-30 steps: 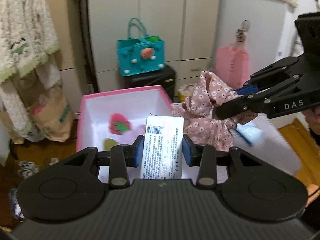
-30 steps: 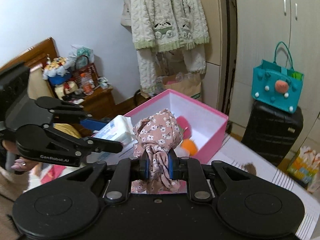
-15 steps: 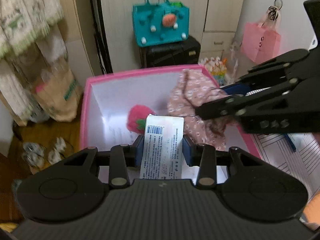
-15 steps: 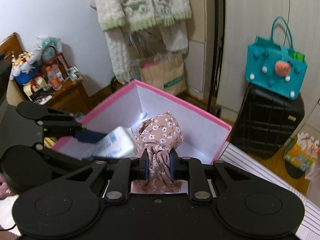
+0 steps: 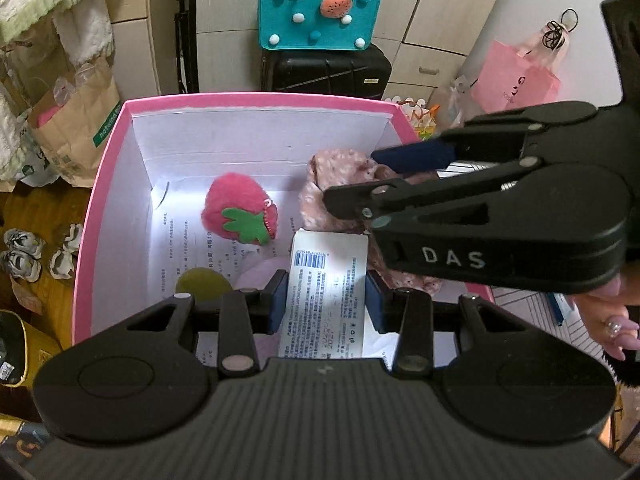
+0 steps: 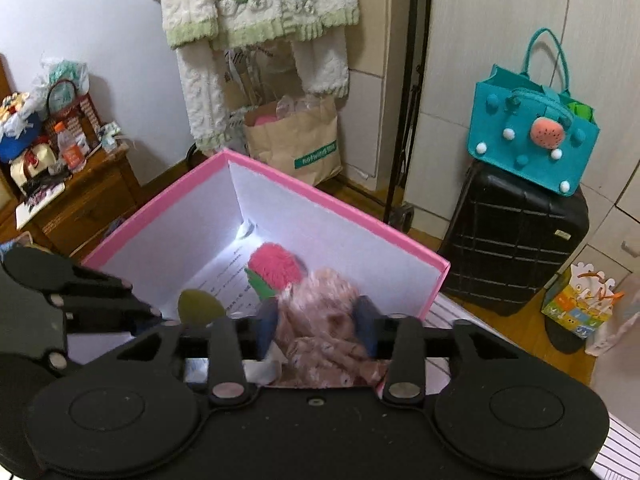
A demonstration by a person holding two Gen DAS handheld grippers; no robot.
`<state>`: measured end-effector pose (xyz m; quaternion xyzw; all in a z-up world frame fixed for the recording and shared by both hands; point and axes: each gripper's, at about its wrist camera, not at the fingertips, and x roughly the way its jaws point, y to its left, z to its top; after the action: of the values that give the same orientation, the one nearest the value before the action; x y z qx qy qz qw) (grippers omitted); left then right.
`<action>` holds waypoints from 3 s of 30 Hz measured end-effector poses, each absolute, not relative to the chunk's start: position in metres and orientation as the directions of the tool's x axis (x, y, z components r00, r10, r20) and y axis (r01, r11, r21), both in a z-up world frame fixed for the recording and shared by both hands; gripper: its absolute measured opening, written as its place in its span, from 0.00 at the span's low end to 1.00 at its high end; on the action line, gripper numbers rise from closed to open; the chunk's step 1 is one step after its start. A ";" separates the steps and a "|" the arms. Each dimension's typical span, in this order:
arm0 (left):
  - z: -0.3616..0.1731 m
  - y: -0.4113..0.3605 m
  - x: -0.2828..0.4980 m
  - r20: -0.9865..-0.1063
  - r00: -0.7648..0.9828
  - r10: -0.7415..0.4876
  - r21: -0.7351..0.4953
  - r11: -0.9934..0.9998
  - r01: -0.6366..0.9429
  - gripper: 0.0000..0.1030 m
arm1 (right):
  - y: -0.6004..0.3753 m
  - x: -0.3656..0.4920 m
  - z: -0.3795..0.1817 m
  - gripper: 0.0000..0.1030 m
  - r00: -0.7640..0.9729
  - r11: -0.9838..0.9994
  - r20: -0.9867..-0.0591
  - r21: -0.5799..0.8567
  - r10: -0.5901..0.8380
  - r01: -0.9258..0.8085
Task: Organize soft objects
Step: 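Open the right gripper dropping the floral cloth while the left gripper releases the packet, then withdraw both grippers from the box toward the wet-wipes pack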
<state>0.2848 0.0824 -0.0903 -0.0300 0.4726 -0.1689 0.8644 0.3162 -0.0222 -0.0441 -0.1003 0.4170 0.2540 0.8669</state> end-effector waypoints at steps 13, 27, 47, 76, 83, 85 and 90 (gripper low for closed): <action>-0.072 0.075 0.268 -0.770 0.548 -0.326 -0.192 0.938 0.289 0.46 | -0.057 0.275 -0.011 0.55 0.575 0.861 -0.721 0.059 0.387 -0.505; -0.024 0.085 0.203 -0.727 0.621 -0.294 -0.076 0.933 0.353 0.51 | -0.086 0.204 0.014 0.55 0.516 0.803 -0.702 0.133 0.490 -0.581; 0.022 0.058 0.105 -0.713 0.618 -0.331 -0.008 0.886 0.465 0.61 | -0.127 0.100 0.043 0.58 0.512 0.745 -0.657 0.117 0.554 -0.657; -0.017 -0.079 0.088 -0.745 0.500 -0.441 0.038 0.720 0.693 0.84 | -0.255 0.059 -0.027 0.68 0.662 0.912 -0.678 0.032 0.321 -0.409; -0.050 -0.097 0.103 -0.715 0.541 -0.444 0.033 0.751 0.660 0.84 | -0.270 0.065 -0.062 0.72 0.706 0.910 -0.654 -0.064 0.272 -0.409; -0.057 -0.101 0.109 -0.695 0.549 -0.464 0.007 0.759 0.650 0.84 | -0.276 0.069 -0.072 0.74 0.713 0.912 -0.646 -0.063 0.272 -0.404; -0.075 -0.111 0.126 -0.653 0.544 -0.526 -0.099 0.772 0.628 0.84 | -0.291 0.082 -0.097 0.75 0.746 0.915 -0.608 -0.077 0.271 -0.396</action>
<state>0.1257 -0.1107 -0.0749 0.0735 0.3454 -0.3294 0.8756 0.0823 -0.2907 -0.0966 -0.1010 0.3079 0.1795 0.9288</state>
